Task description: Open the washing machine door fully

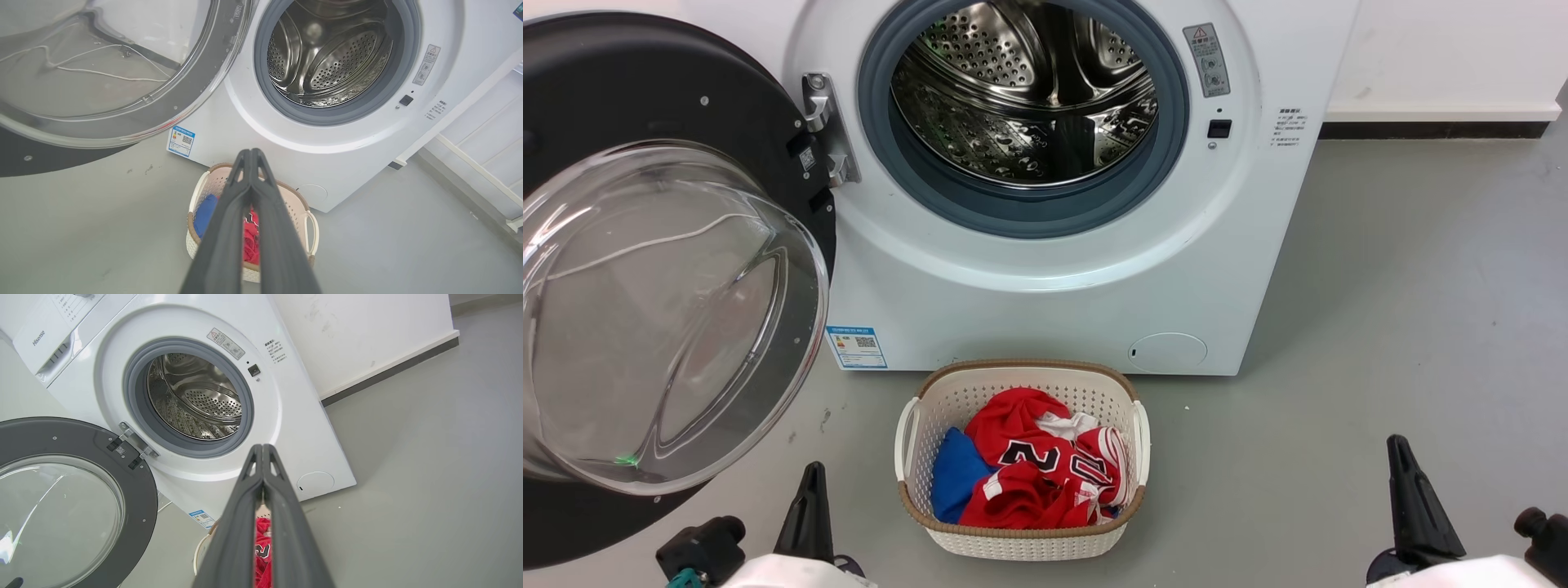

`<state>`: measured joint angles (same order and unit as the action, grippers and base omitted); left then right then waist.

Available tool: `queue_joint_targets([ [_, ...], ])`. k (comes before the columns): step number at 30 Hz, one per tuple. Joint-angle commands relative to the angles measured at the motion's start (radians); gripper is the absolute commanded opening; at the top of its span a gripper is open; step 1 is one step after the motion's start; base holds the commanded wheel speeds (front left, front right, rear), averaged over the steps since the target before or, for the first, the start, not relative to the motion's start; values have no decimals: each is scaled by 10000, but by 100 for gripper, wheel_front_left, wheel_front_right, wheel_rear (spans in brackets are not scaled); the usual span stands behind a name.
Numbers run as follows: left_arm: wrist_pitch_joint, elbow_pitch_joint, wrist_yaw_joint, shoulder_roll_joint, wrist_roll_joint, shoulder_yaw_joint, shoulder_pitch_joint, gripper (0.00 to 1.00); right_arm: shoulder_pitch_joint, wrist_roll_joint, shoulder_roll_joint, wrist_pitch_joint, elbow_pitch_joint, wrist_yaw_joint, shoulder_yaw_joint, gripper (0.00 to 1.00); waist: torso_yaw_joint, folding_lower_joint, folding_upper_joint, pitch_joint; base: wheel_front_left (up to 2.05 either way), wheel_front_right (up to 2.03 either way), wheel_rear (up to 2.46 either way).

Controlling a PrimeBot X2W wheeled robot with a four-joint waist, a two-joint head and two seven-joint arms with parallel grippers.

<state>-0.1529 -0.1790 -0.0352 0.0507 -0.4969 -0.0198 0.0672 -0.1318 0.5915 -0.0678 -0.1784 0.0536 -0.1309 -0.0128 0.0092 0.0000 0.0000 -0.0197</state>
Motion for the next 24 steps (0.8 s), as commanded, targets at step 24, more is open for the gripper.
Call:
queue_joint_targets([
  [24,890,-127,-353,2,-3788,-358,-822,0,1002,3680,-190,773,544,1,-95,0,-22,0,0,54,0,0,0],
])
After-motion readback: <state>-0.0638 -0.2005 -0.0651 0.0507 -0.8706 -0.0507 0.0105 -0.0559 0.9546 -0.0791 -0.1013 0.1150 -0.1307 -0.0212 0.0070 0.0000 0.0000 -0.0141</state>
